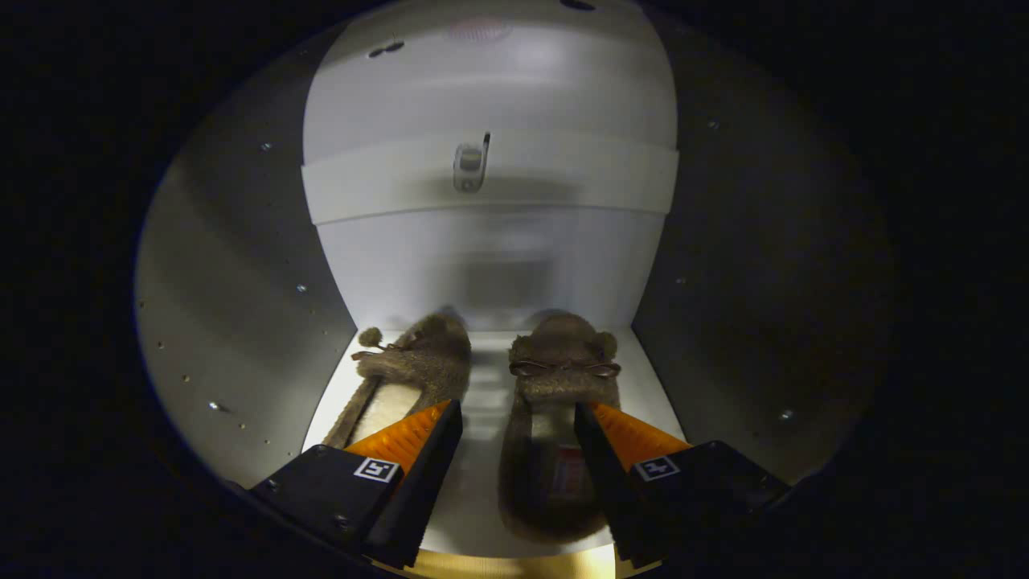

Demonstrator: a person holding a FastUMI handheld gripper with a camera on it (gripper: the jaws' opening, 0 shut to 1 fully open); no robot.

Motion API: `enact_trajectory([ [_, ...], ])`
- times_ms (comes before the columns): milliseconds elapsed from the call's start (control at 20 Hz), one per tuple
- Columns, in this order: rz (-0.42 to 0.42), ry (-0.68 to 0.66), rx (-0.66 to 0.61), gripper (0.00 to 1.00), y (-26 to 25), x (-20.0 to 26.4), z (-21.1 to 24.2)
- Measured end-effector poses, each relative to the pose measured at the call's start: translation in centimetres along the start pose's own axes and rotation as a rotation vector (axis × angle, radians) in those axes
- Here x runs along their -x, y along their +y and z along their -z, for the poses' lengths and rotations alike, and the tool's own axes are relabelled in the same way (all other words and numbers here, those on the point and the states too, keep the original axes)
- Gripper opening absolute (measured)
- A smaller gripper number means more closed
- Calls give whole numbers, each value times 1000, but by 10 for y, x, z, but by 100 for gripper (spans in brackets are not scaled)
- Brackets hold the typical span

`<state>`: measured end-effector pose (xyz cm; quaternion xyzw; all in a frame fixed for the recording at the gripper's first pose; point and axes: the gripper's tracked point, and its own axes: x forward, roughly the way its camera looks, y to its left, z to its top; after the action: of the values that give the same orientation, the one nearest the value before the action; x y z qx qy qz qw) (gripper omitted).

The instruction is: Open the shoe cabinet door, grab the shoes and put them into the shoe cabinet, then close the shoe cabinet door.

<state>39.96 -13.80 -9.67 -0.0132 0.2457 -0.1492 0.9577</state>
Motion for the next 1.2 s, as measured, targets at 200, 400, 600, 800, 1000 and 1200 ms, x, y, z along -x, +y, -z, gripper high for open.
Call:
enact_trajectory([
  [200, -31, -106, 20, 95, 11, 68, -14],
  [400, -73, -182, 40, 95, 27, 146, -8],
  [600, -119, -260, 45, 99, 37, 227, 13],
  [800, -193, -370, 50, 99, 38, 307, 25],
  [1000, -225, -485, 34, 98, 26, 387, 34],
  [1200, -264, -493, 64, 98, 2, 449, 61],
])
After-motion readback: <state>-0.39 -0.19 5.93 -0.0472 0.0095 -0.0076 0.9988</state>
